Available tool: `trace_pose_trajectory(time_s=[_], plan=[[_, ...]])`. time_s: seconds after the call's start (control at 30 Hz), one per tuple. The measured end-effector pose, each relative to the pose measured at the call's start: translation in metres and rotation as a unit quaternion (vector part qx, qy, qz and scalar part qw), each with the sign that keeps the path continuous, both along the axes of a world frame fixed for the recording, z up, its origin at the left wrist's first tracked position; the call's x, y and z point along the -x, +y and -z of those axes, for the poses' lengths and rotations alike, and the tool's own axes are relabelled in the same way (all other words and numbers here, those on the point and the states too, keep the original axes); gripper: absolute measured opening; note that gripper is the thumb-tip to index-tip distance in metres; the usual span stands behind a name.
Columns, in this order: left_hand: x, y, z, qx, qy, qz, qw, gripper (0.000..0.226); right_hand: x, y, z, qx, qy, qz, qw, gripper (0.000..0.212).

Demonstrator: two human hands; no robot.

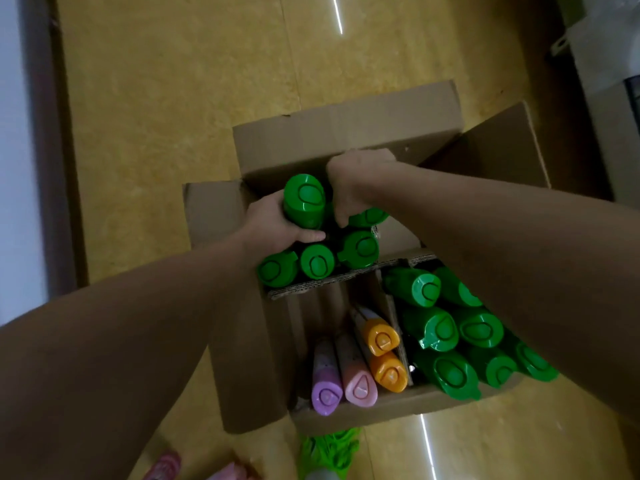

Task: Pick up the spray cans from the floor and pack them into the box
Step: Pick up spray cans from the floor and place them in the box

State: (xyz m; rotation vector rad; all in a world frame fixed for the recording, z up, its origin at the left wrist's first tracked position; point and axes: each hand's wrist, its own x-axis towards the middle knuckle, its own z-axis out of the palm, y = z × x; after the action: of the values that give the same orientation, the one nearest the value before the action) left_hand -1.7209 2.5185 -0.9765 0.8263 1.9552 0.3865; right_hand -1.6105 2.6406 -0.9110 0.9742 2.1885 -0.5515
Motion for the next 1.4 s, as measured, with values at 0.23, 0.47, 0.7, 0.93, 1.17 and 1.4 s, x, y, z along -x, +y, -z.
trace_pose_trajectory(time_s=[0.23, 0.47, 0.7, 0.93, 1.17, 1.4], plan=[[0.005, 0.014, 0.016, 0.052, -0.050, 0.087, 0.994, 0.074, 0.000, 0.000, 0.016, 0.034, 0.007, 0.030, 0.999, 0.038], [0.008, 0.011, 0.029, 0.097, -0.125, 0.107, 0.982, 0.085, 0.013, 0.002, 0.008, 0.022, -0.018, 0.000, 1.000, 0.041], [0.007, 0.018, 0.025, 0.153, -0.105, 0.099, 0.978, 0.087, 0.014, 0.003, 0.016, 0.046, -0.022, 0.008, 0.999, 0.049], [0.003, 0.016, 0.008, 0.099, -0.076, 0.101, 0.987, 0.092, -0.008, -0.001, 0.026, 0.063, 0.061, 0.098, 0.991, 0.070], [-0.008, 0.009, -0.006, 0.066, -0.111, -0.054, 0.990, 0.070, -0.046, -0.030, 0.032, 0.066, 0.181, 0.218, 0.957, 0.097], [-0.036, -0.021, -0.019, -0.001, -0.041, -0.174, 0.984, 0.079, -0.089, -0.066, 0.028, 0.037, 0.188, 0.233, 0.953, 0.103]])
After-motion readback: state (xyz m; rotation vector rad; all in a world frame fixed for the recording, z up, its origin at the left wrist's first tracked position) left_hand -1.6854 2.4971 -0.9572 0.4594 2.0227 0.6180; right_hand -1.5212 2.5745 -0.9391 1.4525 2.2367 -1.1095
